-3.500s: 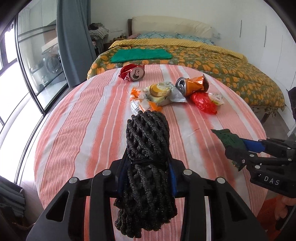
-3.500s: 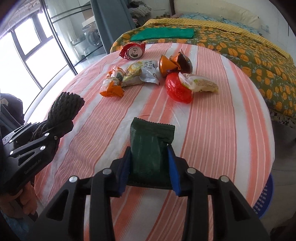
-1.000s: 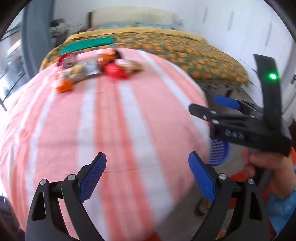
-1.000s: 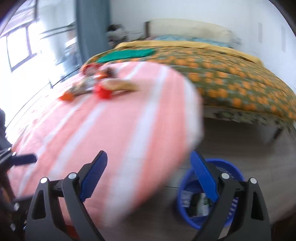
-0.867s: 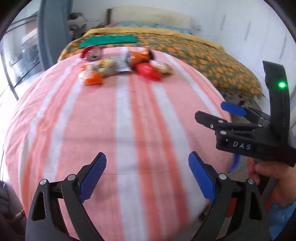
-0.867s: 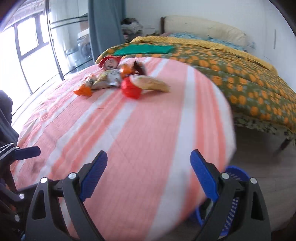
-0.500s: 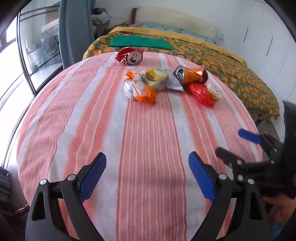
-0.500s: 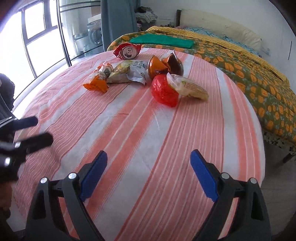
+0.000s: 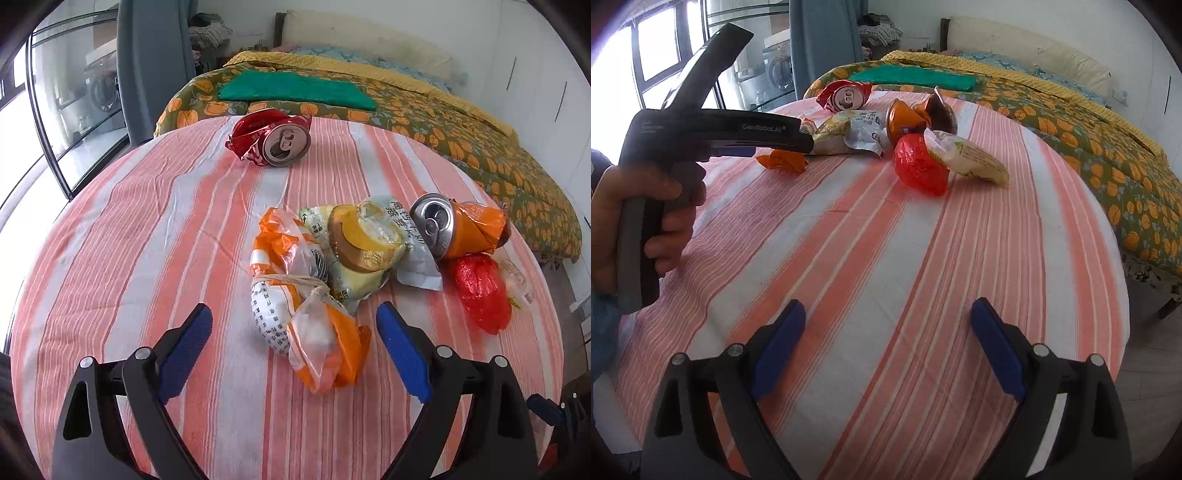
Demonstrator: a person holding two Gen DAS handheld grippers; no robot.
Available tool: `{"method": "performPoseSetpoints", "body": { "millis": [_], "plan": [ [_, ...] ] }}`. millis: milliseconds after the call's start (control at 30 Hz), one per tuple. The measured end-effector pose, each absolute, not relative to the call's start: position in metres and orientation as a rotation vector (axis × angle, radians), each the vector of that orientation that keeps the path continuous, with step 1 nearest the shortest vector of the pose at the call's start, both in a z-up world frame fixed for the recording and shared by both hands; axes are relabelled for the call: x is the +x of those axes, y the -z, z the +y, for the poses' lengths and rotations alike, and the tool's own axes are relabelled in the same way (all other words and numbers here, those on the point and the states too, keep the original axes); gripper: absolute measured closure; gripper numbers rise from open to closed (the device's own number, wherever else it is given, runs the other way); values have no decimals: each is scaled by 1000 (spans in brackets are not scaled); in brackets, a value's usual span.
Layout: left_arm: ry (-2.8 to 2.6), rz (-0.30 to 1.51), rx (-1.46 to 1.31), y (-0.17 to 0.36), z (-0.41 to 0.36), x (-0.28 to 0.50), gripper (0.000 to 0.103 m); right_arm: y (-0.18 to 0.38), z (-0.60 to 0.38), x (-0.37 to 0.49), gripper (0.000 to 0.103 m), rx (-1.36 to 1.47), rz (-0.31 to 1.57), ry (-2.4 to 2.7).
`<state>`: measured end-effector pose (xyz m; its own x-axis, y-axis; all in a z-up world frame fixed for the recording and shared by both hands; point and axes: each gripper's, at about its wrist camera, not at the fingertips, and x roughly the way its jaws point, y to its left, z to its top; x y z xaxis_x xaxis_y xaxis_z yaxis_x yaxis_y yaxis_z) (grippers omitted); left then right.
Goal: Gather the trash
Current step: 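Grasp the orange-white wrapped bundle with the left gripper while the right gripper reaches the red bag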
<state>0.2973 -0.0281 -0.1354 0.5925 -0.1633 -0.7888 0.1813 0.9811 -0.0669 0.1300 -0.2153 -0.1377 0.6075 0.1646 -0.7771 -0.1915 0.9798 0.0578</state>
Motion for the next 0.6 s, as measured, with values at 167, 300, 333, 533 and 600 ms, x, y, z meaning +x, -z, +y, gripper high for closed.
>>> {"method": "performPoseSetpoints", "body": {
  "millis": [167,300,333,533,600],
  "plan": [
    [264,919,13,138,-27,296,42,138,-216,130,14,-26,893,-206],
    [276,915,47,131,-28,285,46,138,-216,130,14,-25,893,-206],
    [284,918,50,128,-27,280,46,138,-216,130,14,-24,892,-205],
    [366,962,80,114,-18,234,46,139,-216,130,14,-25,891,-198],
    [407,990,96,114,-17,218,46,139,-216,130,14,-25,891,-196]
  ]
}}
